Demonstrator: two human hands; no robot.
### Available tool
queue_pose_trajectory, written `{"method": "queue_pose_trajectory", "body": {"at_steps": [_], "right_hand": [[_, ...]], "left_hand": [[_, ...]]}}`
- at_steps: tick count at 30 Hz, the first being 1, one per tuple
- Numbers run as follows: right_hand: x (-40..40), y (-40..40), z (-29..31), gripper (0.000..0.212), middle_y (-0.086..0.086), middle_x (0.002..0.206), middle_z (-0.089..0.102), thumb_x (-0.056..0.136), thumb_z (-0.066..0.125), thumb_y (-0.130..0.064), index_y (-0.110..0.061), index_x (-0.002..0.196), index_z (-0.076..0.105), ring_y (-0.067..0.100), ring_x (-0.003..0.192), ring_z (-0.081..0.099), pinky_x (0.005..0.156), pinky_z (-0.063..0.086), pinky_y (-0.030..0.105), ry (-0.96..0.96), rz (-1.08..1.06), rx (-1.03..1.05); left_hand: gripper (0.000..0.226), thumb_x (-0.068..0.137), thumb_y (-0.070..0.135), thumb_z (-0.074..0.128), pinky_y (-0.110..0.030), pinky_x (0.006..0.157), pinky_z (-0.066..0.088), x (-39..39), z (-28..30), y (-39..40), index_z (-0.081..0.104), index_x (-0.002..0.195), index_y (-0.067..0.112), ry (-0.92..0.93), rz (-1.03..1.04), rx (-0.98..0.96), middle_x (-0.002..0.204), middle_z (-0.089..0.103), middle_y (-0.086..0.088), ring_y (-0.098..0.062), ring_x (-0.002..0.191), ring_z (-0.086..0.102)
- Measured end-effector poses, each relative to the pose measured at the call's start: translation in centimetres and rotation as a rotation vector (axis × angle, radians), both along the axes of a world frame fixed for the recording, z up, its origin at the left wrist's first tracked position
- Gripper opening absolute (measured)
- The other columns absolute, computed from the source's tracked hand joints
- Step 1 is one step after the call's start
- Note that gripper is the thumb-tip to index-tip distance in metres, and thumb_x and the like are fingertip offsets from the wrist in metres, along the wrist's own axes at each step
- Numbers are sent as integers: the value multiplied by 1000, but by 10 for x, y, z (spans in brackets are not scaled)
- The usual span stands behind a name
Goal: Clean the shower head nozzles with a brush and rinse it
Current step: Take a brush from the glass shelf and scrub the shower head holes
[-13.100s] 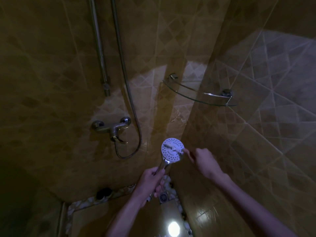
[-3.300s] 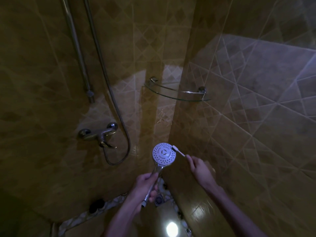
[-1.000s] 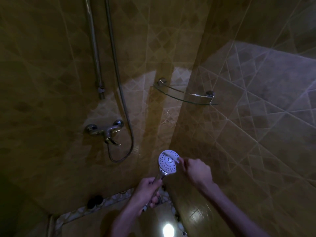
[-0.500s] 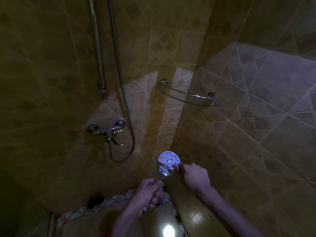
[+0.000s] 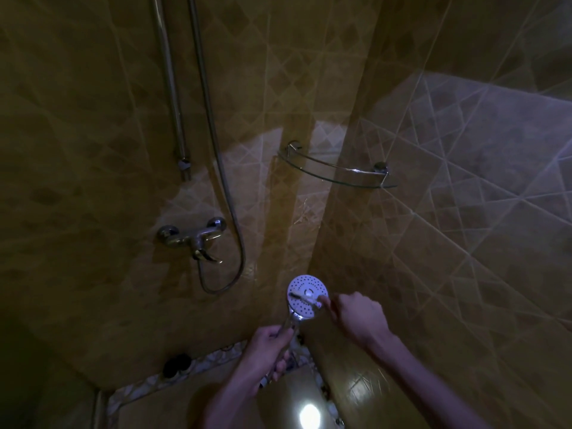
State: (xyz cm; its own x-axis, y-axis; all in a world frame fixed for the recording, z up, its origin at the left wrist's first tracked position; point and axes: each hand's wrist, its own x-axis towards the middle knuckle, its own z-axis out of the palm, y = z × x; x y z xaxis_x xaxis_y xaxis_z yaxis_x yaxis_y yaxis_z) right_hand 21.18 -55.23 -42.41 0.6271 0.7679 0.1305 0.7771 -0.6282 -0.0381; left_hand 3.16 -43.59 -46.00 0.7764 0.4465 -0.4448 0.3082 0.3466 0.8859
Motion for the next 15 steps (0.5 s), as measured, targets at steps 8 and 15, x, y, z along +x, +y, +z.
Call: {"method": "queue_pose_trajectory", "body": {"at_steps": [8, 15], "right_hand": [[-4, -7, 0, 65, 8, 79, 71, 93, 15, -66, -21, 89, 62, 28, 79, 70, 63, 49, 33, 65, -71, 49], [3, -15, 0, 61, 7, 78, 71, 91, 16, -68, -27, 94, 60, 28, 78, 70, 61, 49, 33, 4, -124, 80]], "left_hand": [[20, 96, 26, 55, -16, 32, 28, 3, 2, -1, 55, 81, 13, -1, 10, 6, 53, 50, -1, -11, 35, 39], [25, 96, 27, 55, -14, 32, 27, 2, 3, -6, 59, 74, 16, -31, 4, -14, 53, 49, -3, -11, 34, 37]]}}
